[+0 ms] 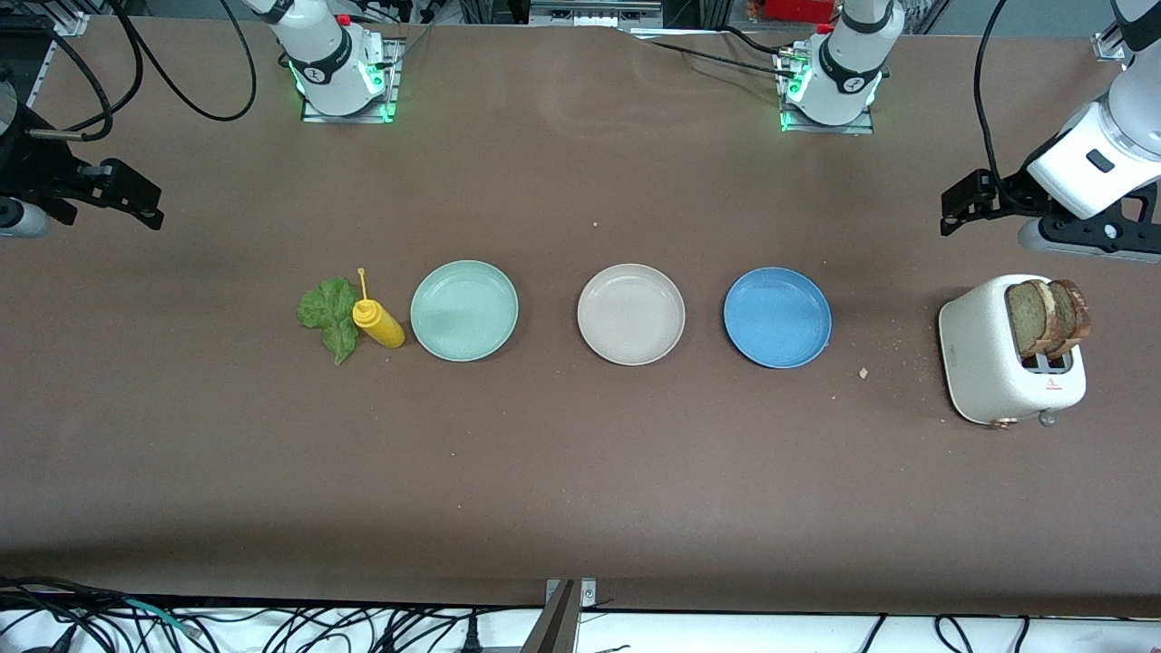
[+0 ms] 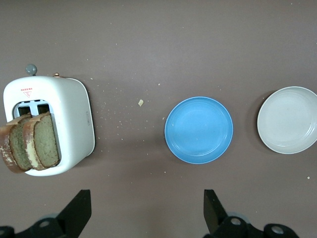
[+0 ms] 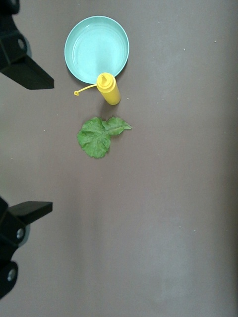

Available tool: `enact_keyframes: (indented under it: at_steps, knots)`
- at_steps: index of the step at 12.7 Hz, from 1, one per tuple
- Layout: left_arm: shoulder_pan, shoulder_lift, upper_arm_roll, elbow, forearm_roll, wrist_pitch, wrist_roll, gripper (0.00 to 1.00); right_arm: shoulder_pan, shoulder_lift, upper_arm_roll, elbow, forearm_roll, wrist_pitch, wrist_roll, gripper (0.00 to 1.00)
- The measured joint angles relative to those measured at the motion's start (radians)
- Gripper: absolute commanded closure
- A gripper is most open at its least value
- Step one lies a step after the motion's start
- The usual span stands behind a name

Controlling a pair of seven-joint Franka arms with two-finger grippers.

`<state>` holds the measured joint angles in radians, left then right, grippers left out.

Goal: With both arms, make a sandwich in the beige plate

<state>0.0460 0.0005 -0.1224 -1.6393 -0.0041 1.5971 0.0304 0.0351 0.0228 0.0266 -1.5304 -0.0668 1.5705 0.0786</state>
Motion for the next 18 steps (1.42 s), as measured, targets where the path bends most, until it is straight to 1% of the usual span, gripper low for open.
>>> enact_keyframes:
  at_steps: [8, 11, 15, 18]
  knots:
    - [-0.001, 0.000, -0.001, 0.000, 0.000, 0.000, 0.000, 0.00, 0.003, -0.007, 0.010, 0.021, 0.009, -0.018, 0.000, 0.00]
    - [-0.001, -0.001, -0.001, 0.000, 0.000, 0.000, 0.000, 0.00, 0.005, -0.007, 0.012, 0.041, 0.009, -0.056, 0.000, 0.00]
    - [-0.001, -0.001, -0.001, 0.000, 0.000, 0.000, 0.000, 0.00, 0.007, -0.007, 0.032, 0.042, 0.018, -0.069, -0.002, 0.00]
    - [-0.001, -0.001, -0.001, 0.000, 0.000, 0.000, 0.000, 0.00, 0.007, -0.007, 0.033, 0.042, 0.023, -0.070, -0.002, 0.00]
